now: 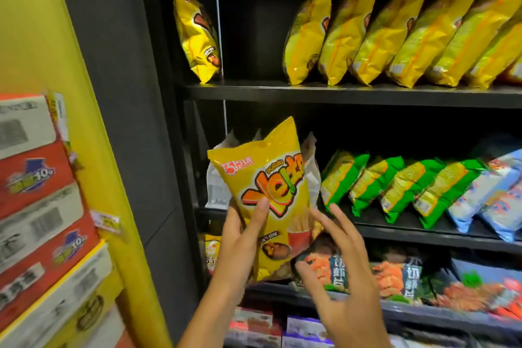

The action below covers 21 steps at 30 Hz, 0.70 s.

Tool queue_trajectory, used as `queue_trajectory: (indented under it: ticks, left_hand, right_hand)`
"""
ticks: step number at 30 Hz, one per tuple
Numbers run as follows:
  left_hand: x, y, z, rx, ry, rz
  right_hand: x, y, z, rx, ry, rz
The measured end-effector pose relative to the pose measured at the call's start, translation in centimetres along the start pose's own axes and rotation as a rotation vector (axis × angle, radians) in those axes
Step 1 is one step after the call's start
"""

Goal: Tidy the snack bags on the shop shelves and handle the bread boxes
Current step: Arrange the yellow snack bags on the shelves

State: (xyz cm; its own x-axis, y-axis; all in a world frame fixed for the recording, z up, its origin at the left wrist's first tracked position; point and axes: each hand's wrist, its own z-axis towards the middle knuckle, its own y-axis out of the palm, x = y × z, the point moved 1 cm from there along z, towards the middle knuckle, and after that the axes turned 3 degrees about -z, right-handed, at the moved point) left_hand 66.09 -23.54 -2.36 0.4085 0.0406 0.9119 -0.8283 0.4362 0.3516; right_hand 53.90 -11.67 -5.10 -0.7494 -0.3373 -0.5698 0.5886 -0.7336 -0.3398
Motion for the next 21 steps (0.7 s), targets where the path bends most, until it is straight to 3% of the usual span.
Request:
queue_trajectory:
  ticks: [4, 10, 14, 17, 21]
  left_hand:
    - [-2.0, -1.0, -1.9, -0.04, -0.106, 0.014]
    - [-4.9, -2.5, -5.0, -0.105, -0.203, 0.127]
    - [-5.9, -2.5, -6.2, -0.223, -0.285, 0.138]
    - [-6.2, -2.6, -6.3, -0.165, -0.231, 0.168]
    - [-5.9, -1.0, -6.2, -0.125, -0.087, 0.216]
  right_hand:
    - [0.0, -1.7, 0.3, 0.155, 0.175, 0.287]
    - [1.4, -1.6, 1.4, -0.169, 0.415, 0.494]
    - [1.7, -0.8, -0.8, -0.09, 0.513, 0.645]
    - [2.2, -0.7, -2.4, -0.013, 0.593, 0.705]
    - [2.4, 0.0, -4.3, -0.058, 0.654, 0.732]
